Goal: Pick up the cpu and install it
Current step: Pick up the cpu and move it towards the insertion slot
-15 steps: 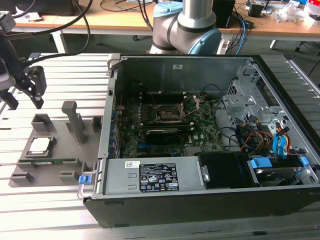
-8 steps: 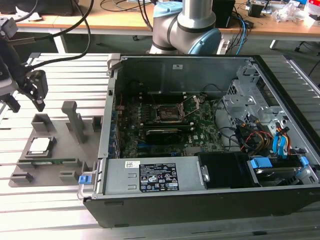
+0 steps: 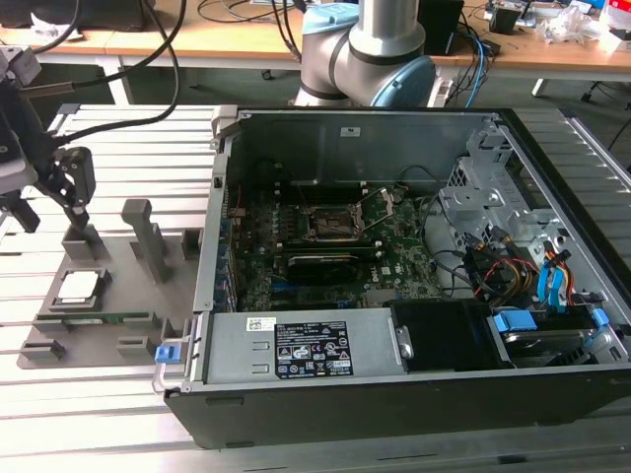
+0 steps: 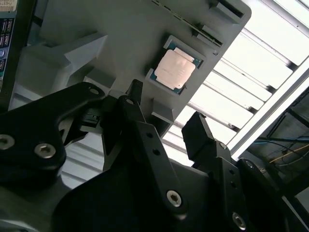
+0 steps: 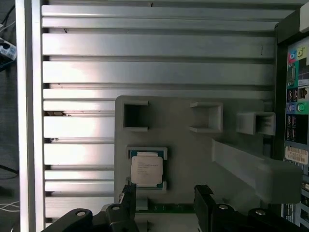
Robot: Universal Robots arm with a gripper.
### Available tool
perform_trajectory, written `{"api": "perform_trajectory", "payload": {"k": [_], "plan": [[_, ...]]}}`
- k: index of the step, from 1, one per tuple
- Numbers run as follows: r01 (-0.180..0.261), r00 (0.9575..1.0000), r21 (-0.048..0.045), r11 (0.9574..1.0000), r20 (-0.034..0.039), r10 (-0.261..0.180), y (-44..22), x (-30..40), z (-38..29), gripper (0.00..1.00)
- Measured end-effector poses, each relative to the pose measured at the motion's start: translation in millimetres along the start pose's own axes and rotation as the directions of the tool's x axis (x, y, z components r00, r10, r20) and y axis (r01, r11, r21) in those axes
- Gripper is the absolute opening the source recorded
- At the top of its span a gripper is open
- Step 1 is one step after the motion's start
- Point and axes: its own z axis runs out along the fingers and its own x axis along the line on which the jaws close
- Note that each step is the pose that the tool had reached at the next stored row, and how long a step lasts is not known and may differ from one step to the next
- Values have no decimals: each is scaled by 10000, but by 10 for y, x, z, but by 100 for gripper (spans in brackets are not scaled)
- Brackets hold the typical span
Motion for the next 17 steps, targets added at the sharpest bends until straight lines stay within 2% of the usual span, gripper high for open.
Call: {"api": "perform_trajectory", "payload": {"k": [9,12,17], "plan": [[1,10000,-1,10000,1,-1,3,2,83,60],[21,10000,0,10000,2,-21,5,3,155,60],[360,9994,-7,9994,13,-360,-2,28,204,60]]}}
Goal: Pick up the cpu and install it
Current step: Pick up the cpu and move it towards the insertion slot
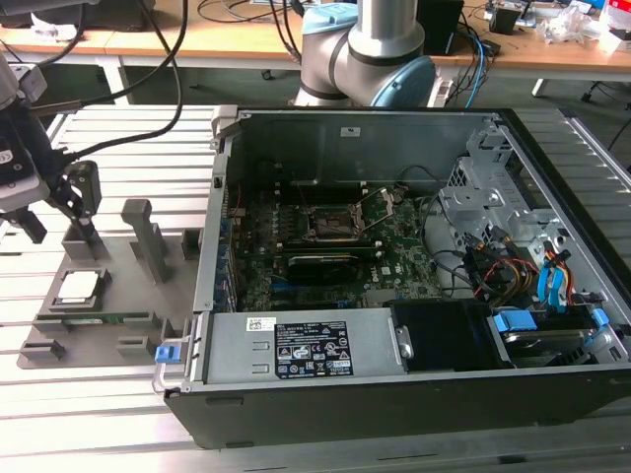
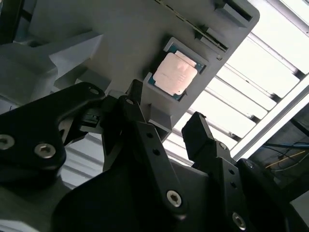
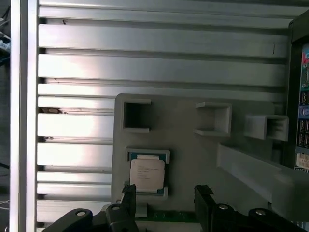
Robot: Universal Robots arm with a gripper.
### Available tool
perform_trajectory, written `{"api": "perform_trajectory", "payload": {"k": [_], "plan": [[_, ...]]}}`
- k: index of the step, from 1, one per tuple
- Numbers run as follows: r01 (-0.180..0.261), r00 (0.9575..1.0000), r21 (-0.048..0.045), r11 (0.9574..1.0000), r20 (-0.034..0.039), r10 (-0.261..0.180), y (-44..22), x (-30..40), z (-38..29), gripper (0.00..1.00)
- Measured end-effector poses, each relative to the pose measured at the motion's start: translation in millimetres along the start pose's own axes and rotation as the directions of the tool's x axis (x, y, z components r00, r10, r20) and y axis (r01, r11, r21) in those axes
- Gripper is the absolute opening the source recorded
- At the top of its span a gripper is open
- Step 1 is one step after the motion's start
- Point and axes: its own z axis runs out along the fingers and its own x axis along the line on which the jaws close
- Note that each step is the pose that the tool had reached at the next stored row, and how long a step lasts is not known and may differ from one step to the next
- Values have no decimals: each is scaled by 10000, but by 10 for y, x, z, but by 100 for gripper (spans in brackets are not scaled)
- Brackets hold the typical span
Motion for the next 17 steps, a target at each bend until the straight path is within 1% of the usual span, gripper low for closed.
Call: {"api": "perform_trajectory", "payload": {"k": [3,5,7,17], "plan": [[2,10000,0,10000,-1,-2,-16,16,47,60],[6,10000,1,10000,0,-6,-38,21,129,60],[14,10000,2,10000,0,-14,-38,21,173,60],[14,10000,2,10000,0,-14,-35,23,246,60]]}}
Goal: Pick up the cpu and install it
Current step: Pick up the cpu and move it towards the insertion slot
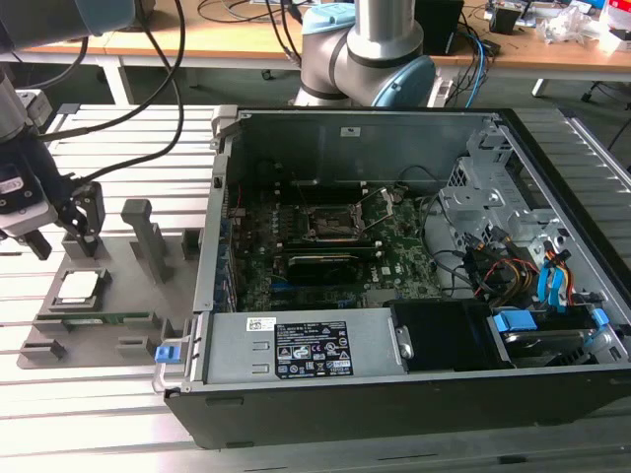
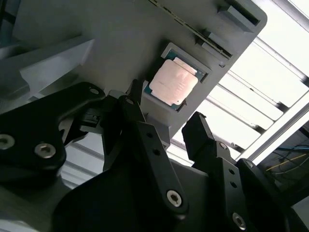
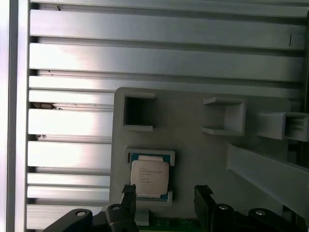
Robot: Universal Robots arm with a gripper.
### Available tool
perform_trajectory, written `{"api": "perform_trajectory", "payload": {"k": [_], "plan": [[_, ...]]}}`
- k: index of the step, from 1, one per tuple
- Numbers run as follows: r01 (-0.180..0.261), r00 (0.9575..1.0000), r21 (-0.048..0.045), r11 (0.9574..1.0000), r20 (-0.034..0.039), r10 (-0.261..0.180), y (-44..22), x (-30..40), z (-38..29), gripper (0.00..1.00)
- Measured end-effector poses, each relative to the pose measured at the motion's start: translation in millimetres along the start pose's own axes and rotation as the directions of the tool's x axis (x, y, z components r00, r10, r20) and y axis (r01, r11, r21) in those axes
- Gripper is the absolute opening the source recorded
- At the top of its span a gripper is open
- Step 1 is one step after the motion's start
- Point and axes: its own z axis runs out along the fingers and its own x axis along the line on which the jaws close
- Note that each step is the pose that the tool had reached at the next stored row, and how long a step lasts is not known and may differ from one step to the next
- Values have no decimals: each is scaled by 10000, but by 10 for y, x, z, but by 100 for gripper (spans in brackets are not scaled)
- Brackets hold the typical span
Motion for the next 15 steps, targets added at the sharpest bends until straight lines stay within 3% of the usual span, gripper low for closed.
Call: {"api": "perform_trajectory", "payload": {"k": [7,9,15], "plan": [[0,10000,0,10000,0,0,2,2,74,60],[0,10000,0,10000,0,0,8,5,220,60],[0,10000,0,10000,0,0,10,7,291,60]]}}
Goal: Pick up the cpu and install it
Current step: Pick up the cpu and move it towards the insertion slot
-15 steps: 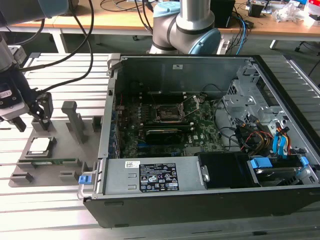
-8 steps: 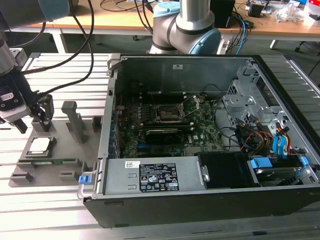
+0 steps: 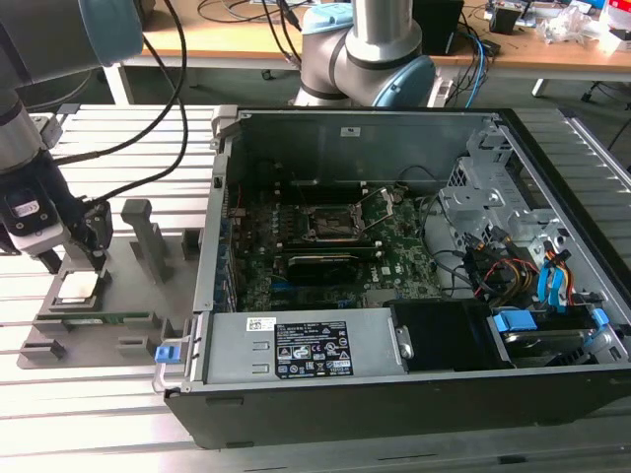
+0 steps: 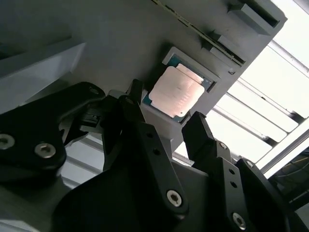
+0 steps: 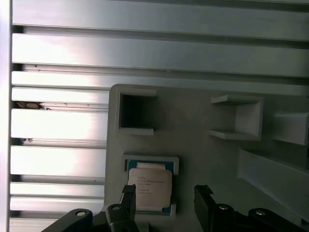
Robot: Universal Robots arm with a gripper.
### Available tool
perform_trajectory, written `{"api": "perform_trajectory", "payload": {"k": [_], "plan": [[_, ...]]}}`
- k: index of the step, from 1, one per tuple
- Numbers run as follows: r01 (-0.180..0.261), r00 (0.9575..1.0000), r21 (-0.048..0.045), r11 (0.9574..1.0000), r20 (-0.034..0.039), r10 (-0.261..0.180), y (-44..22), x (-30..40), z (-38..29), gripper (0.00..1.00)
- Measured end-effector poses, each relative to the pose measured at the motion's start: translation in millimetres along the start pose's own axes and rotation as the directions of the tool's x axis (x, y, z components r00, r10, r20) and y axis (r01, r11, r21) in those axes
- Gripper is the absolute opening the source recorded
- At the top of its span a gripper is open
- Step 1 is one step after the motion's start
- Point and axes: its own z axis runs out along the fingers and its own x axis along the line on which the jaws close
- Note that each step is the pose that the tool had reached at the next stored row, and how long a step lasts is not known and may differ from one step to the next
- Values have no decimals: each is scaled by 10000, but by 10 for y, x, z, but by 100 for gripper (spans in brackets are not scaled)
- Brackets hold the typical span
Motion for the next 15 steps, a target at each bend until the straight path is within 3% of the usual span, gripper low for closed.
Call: {"api": "perform_trajectory", "payload": {"k": [5,7,10,15], "plan": [[0,10000,2,10000,0,0,2,1,56,60],[0,10000,12,10000,-2,0,-1,5,124,60],[4,10000,11,10000,0,-4,-64,98,175,60],[81,10000,8,10000,2,-81,-84,120,283,60]]}}
